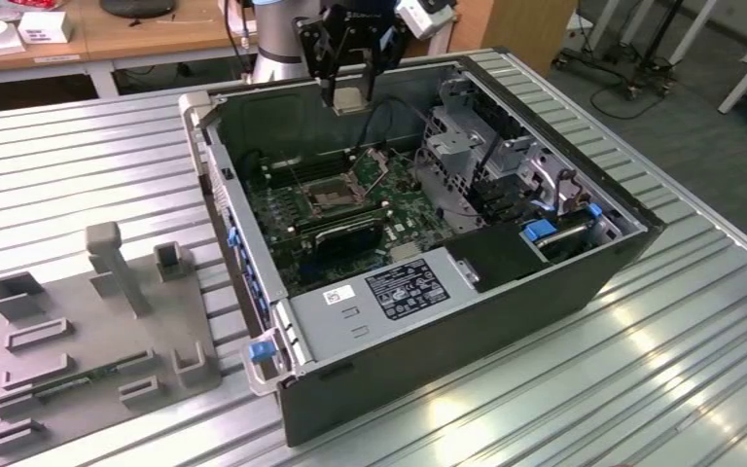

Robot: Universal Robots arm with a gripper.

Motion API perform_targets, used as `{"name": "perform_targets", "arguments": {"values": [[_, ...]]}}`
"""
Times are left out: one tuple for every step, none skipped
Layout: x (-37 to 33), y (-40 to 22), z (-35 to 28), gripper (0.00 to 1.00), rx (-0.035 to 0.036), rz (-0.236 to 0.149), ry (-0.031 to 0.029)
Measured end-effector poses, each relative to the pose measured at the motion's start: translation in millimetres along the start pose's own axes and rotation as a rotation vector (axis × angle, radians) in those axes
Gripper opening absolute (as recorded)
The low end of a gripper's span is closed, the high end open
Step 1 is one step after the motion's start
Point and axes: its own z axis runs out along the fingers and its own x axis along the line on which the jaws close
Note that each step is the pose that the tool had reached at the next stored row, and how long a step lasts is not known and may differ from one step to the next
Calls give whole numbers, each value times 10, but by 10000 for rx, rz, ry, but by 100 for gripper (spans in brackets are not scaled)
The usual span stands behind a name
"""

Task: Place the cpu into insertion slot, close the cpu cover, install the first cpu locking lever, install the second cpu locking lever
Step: 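Place the cpu into insertion slot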

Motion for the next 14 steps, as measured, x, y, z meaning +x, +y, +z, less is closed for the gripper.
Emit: {"name": "perform_targets", "arguments": {"values": [[0,0,0,54,0,0,1],[0,-1,0,54,0,0,0],[0,-2,0,54,1,0,1],[0,-2,1,54,2,0,2],[0,-2,3,54,1,0,1],[0,-2,3,54,1,0,1],[0,-2,4,54,1,-1,1],[0,-2,9,54,0,0,0],[0,-3,14,54,1,0,0],[0,-3,14,54,1,0,1],[0,-3,14,54,0,0,0],[0,-3,14,54,1,0,0],[0,-3,14,54,0,0,0],[0,-3,15,54,0,0,0]]}}
